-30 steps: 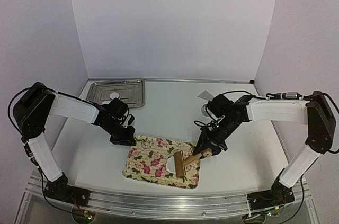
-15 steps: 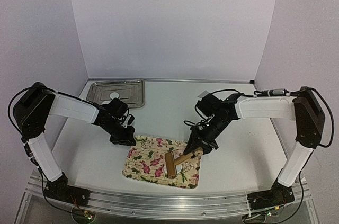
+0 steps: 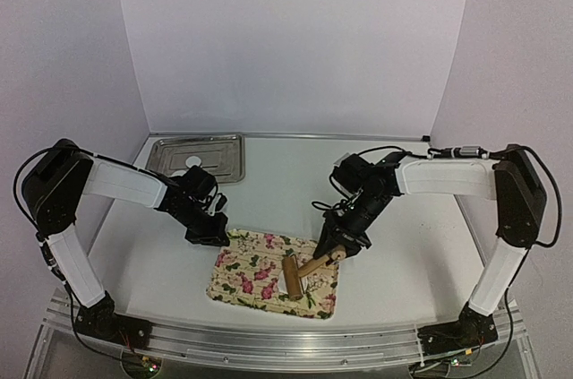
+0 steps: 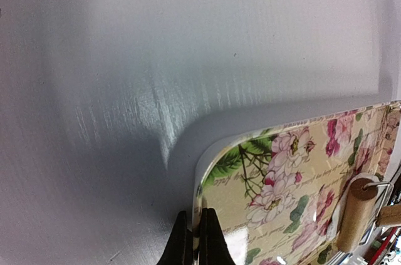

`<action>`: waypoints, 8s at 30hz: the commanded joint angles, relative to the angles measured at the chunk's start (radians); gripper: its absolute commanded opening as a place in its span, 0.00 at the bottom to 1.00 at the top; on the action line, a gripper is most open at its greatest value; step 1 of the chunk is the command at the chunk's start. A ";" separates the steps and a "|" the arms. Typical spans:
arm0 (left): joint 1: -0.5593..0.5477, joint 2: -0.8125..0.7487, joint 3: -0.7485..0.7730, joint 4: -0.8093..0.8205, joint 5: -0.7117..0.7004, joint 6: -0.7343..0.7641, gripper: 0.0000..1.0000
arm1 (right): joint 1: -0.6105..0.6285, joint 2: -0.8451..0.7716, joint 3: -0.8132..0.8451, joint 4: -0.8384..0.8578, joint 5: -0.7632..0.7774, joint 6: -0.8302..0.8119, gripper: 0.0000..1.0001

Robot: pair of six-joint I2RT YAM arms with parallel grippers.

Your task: Roll out the dumpling wrappers from the dough

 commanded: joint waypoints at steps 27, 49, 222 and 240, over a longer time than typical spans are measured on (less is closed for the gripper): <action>0.024 -0.019 -0.021 -0.006 -0.041 0.000 0.00 | -0.122 0.037 -0.188 -0.217 0.423 -0.019 0.00; 0.031 -0.033 -0.031 -0.004 -0.038 0.000 0.00 | -0.165 0.025 -0.239 -0.215 0.447 -0.015 0.00; 0.050 -0.031 -0.013 0.073 0.089 0.097 0.00 | 0.097 0.204 0.014 -0.256 0.471 0.038 0.00; 0.050 -0.017 -0.016 0.084 0.105 0.092 0.00 | 0.128 0.265 0.022 -0.242 0.493 0.070 0.00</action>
